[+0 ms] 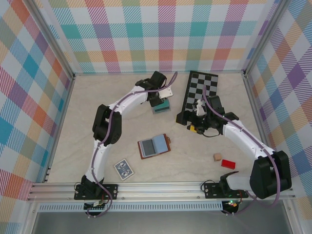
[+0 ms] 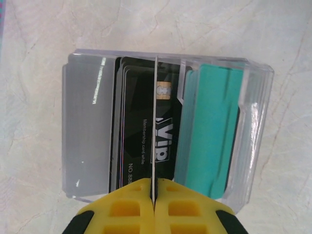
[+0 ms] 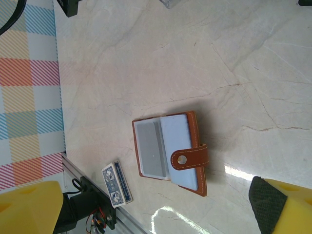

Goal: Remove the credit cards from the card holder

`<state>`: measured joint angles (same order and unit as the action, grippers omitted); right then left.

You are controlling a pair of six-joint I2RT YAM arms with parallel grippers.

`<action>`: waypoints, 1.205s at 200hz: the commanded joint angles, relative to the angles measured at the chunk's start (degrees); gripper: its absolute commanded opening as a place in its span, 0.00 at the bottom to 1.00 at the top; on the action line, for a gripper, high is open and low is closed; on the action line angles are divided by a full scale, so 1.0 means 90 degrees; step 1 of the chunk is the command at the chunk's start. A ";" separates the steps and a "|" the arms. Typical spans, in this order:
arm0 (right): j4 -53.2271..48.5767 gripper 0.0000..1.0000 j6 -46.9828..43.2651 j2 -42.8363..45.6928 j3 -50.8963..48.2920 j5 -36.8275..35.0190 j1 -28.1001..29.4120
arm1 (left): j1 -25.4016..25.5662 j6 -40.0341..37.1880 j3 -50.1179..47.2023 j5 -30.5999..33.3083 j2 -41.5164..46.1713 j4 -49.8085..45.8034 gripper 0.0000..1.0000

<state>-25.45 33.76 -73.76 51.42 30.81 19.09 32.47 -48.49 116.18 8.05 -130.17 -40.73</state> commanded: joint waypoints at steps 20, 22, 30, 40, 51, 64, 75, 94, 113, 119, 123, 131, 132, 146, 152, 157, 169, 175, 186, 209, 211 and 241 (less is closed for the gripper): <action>-0.0141 1.00 -0.0120 0.0053 0.0000 0.0007 -0.0034 | -0.0092 -0.0047 0.0381 0.0130 -0.0170 0.0024 0.00; -0.0143 1.00 -0.0119 0.0049 0.0000 0.0010 -0.0032 | -0.0097 -0.0055 0.0389 0.0138 -0.0174 0.0024 0.00; -0.0150 1.00 -0.0113 0.0045 0.0000 0.0014 -0.0037 | -0.0111 -0.0066 0.0415 0.0142 -0.0199 0.0004 0.00; -0.0167 1.00 -0.0118 0.0048 0.0000 0.0014 -0.0034 | -0.0131 -0.0090 0.0416 0.0130 -0.0214 -0.0011 0.00; -0.0172 1.00 -0.0118 0.0040 0.0005 0.0013 -0.0031 | -0.0159 -0.0116 0.0415 0.0082 -0.0233 -0.0051 0.00; -0.0187 1.00 -0.0118 0.0036 0.0018 0.0012 -0.0032 | -0.0206 -0.0106 0.0411 -0.0077 -0.0244 -0.0123 0.00; -0.0197 1.00 -0.0118 0.0054 0.0029 0.0002 -0.0032 | -0.0238 -0.0026 0.0414 -0.0201 -0.0247 -0.0134 0.00; -0.0194 1.00 -0.0118 0.0101 0.0029 -0.0052 -0.0033 | -0.0248 0.0116 0.0421 -0.0325 -0.0261 -0.0115 0.05; -0.0198 1.00 -0.0116 0.0090 0.0029 -0.0044 -0.0031 | -0.0249 0.0226 0.0421 -0.0285 -0.0300 -0.0044 0.10; -0.0194 1.00 -0.0111 0.0080 0.0034 -0.0044 -0.0032 | -0.0248 0.0246 0.0429 -0.0236 -0.0319 -0.0019 0.11; -0.0195 1.00 -0.0110 0.0080 0.0029 -0.0039 -0.0034 | -0.0248 0.0256 0.0423 -0.0209 -0.0329 -0.0008 0.11; -0.0199 1.00 -0.0118 0.0080 0.0027 -0.0036 -0.0035 | -0.0248 0.0269 0.0432 -0.0162 -0.0339 -0.0001 0.12; -0.0199 1.00 -0.0118 0.0080 0.0028 -0.0035 -0.0033 | -0.0248 0.0270 0.0432 -0.0157 -0.0345 0.0002 0.12; -0.0214 1.00 -0.0128 0.0080 0.0031 -0.0037 -0.0037 | -0.0248 0.0309 0.0458 -0.0121 -0.0361 -0.0002 0.14; -0.0210 1.00 -0.0128 0.0080 0.0029 -0.0036 -0.0042 | -0.0248 0.0324 0.0460 -0.0133 -0.0351 0.0002 0.14; -0.0207 1.00 -0.0128 0.0075 0.0029 -0.0034 -0.0042 | -0.0248 0.0340 0.0464 -0.0133 -0.0351 0.0004 0.15; -0.0199 1.00 -0.0128 0.0066 0.0029 -0.0035 -0.0041 | -0.0251 0.0383 0.0496 -0.0112 -0.0352 -0.0002 0.16; -0.0198 1.00 -0.0128 0.0060 0.0034 -0.0034 -0.0041 | -0.0248 0.0396 0.0509 -0.0090 -0.0352 0.0002 0.18; -0.0194 1.00 -0.0128 0.0057 0.0031 -0.0025 -0.0041 | -0.0248 0.0440 0.0559 -0.0048 -0.0356 0.0004 0.20; -0.0194 1.00 -0.0128 0.0050 0.0029 -0.0025 -0.0041 | -0.0258 0.0516 0.0681 -0.0052 -0.0351 -0.0059 0.28; -0.0191 1.00 -0.0128 0.0046 0.0024 -0.0027 -0.0041 | -0.0258 0.0530 0.0684 -0.0044 -0.0346 -0.0056 0.29; -0.0191 1.00 -0.0128 0.0062 0.0019 -0.0015 -0.0041 | -0.0302 0.0786 0.0833 -0.0118 -0.0313 -0.0081 0.39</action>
<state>-26.28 33.61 -73.76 51.42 30.41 19.09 30.55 -43.83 121.12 7.20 -132.73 -40.38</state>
